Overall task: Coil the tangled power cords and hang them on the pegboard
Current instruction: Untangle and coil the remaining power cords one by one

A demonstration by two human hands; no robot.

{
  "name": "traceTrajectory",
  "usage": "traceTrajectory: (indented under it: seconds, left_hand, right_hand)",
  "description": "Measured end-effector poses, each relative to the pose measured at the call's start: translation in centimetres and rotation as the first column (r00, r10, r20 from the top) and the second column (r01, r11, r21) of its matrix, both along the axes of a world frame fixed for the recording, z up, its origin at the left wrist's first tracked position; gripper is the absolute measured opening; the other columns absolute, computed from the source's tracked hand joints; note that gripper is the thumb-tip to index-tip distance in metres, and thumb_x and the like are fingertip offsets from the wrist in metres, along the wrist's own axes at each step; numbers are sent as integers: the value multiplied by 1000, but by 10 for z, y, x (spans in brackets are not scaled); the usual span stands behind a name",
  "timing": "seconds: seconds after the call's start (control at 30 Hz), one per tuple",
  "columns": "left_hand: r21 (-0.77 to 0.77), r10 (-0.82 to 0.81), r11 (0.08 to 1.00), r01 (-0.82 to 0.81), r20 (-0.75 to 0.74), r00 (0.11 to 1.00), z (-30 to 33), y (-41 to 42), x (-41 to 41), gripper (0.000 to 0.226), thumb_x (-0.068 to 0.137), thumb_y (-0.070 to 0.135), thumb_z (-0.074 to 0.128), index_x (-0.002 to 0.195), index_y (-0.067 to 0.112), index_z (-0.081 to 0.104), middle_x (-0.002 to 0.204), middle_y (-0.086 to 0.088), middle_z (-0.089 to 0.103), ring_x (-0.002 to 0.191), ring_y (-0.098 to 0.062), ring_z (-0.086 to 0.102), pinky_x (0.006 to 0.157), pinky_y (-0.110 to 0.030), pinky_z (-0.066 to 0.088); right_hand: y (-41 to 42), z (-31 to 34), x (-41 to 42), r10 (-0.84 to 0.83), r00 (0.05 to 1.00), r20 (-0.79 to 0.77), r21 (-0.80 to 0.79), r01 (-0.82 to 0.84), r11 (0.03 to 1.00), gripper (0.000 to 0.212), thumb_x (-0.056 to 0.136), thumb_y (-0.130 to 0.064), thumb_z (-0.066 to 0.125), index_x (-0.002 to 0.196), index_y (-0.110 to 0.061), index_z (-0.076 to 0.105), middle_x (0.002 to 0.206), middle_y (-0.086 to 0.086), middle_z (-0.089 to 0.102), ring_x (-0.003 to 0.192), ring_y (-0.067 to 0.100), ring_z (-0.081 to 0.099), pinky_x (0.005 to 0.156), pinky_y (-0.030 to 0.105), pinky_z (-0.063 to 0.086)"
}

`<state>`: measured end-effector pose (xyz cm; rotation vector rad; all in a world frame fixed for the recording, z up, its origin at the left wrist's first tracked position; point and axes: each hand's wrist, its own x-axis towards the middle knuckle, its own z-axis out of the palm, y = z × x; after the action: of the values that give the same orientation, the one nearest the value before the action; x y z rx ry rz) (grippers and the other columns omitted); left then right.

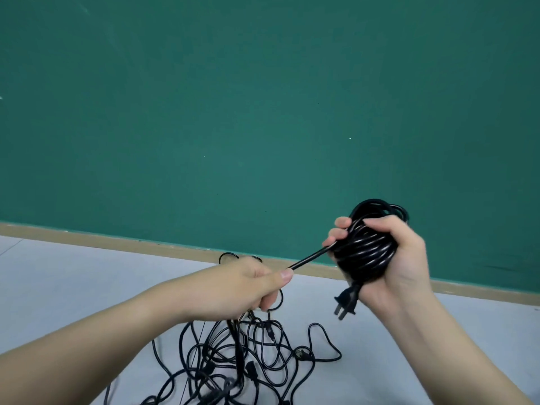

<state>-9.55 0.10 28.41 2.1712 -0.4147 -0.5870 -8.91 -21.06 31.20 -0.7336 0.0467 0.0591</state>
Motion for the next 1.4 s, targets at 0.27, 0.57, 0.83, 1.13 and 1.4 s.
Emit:
traceTrajectory:
  seconds: [0.27, 0.57, 0.83, 1.13, 1.4]
  left_hand:
    - [133, -129, 988, 84, 385, 914, 7, 16, 4, 28, 106, 44, 48, 85, 30, 62, 61, 11, 46, 56, -9, 37, 54, -24, 33]
    - [9, -37, 999, 49, 790, 611, 5, 18, 5, 18, 105, 46, 39, 99, 36, 53, 71, 16, 51, 67, -6, 50, 60, -21, 39]
    - [-116, 72, 992, 55, 857, 511, 8, 7, 2, 22, 106, 33, 45, 100, 19, 61, 72, 16, 49, 64, -4, 47, 60, -18, 37]
    - [-249, 147, 967, 49, 708, 691, -1, 7, 6, 33, 96, 49, 58, 77, 23, 64, 56, 5, 43, 53, -10, 34, 51, -18, 27]
    - [-373, 227, 925, -71, 393, 891, -5, -4, 13, 53, 80, 67, 67, 64, 17, 58, 60, -3, 69, 59, -35, 61, 63, -46, 52]
  right_hand:
    - [-23, 0, 6, -124, 991, -40, -148, 117, 982, 15, 92, -14, 60, 80, -11, 51, 79, 10, 55, 65, 25, 53, 69, 38, 50]
    - [-11, -3, -4, -36, 999, -27, -602, 13, 799, 41, 65, -37, 89, 87, -13, 63, 82, 9, 59, 66, 22, 58, 69, 40, 49]
    - [16, -9, -16, 189, 981, 36, -681, -115, 723, 57, 48, -59, 94, 81, -20, 68, 83, 8, 58, 76, 23, 56, 73, 37, 49]
    - [30, -14, -25, 425, 900, -99, -661, -378, 648, 38, 54, -11, 75, 85, 1, 57, 85, 14, 46, 74, 28, 48, 71, 47, 46]
    - [33, -20, -28, 452, 890, -64, -376, -441, 815, 30, 61, 0, 52, 87, 3, 67, 84, 20, 60, 70, 28, 62, 65, 39, 58]
